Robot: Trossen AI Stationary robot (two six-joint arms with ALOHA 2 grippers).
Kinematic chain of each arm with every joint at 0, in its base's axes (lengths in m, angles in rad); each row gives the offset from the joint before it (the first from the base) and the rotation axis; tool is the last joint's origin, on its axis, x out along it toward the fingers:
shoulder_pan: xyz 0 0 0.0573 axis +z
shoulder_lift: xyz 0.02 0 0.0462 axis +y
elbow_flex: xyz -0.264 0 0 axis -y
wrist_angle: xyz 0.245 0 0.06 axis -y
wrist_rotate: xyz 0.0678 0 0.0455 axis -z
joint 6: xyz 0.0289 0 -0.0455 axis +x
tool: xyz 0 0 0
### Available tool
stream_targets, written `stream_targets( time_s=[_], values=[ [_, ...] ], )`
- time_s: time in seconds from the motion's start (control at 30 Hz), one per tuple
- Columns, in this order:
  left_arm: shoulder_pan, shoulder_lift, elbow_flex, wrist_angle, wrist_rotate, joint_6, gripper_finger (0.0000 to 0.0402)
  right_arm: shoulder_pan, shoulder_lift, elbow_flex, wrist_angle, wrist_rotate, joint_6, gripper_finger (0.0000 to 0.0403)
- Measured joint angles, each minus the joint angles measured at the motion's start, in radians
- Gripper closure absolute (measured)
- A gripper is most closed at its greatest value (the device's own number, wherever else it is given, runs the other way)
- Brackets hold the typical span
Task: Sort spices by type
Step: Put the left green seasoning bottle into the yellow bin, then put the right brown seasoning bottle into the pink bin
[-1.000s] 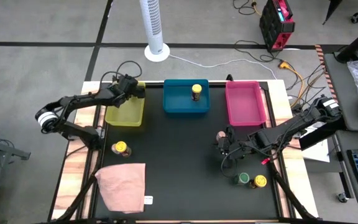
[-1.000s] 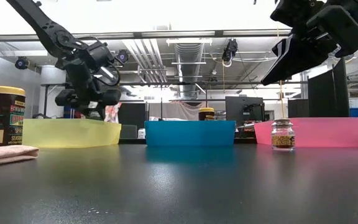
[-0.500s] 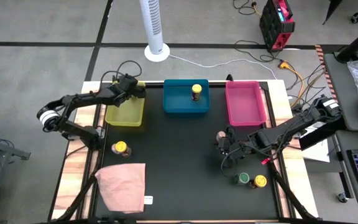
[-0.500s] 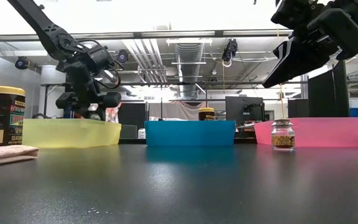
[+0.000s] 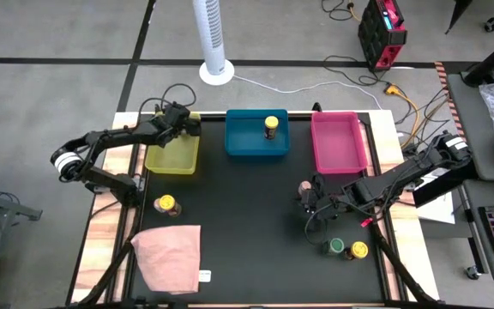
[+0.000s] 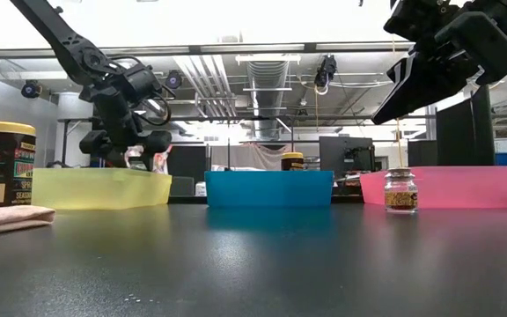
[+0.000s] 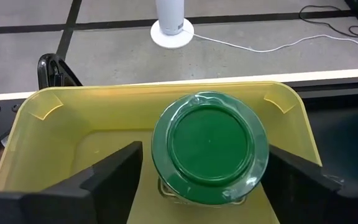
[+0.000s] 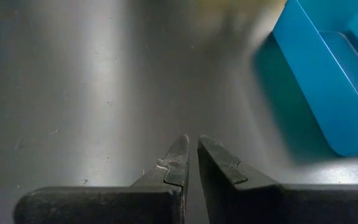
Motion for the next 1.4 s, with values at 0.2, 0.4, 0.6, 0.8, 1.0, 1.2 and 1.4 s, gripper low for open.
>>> stream_targets(
  time_s=[0.2,0.4,0.6,0.8,1.0,1.2,1.4],
  values=[
    [0.000,-0.040,0.000,-0.021,0.000,0.032,0.0109,0.000,0.000,0.000,0.002,0.000,0.001,0.0376],
    [-0.003,-0.118,-0.001,-0.096,0.001,0.049,0.0107,0.000,0.000,0.000,0.002,0.000,0.001,0.0376],
    [-0.044,-0.201,-0.001,-0.212,0.008,0.041,0.0107,0.000,0.000,0.000,0.004,0.000,0.009,0.0376],
    [-0.082,-0.278,-0.001,-0.279,-0.004,0.039,0.0107,0.000,0.000,0.000,0.006,0.000,0.009,0.0376],
    [-0.163,-0.351,-0.001,-0.328,-0.002,0.002,0.0107,0.000,0.000,0.000,0.005,0.000,0.009,0.0376],
    [-0.404,-0.401,-0.001,-0.324,-0.167,-0.018,0.0107,0.000,0.000,0.000,0.008,0.009,0.025,0.0376],
    [-0.742,-0.398,-0.002,-0.315,-0.469,0.025,0.0107,0.000,0.000,0.000,0.009,0.082,0.062,0.0376]
  ],
)
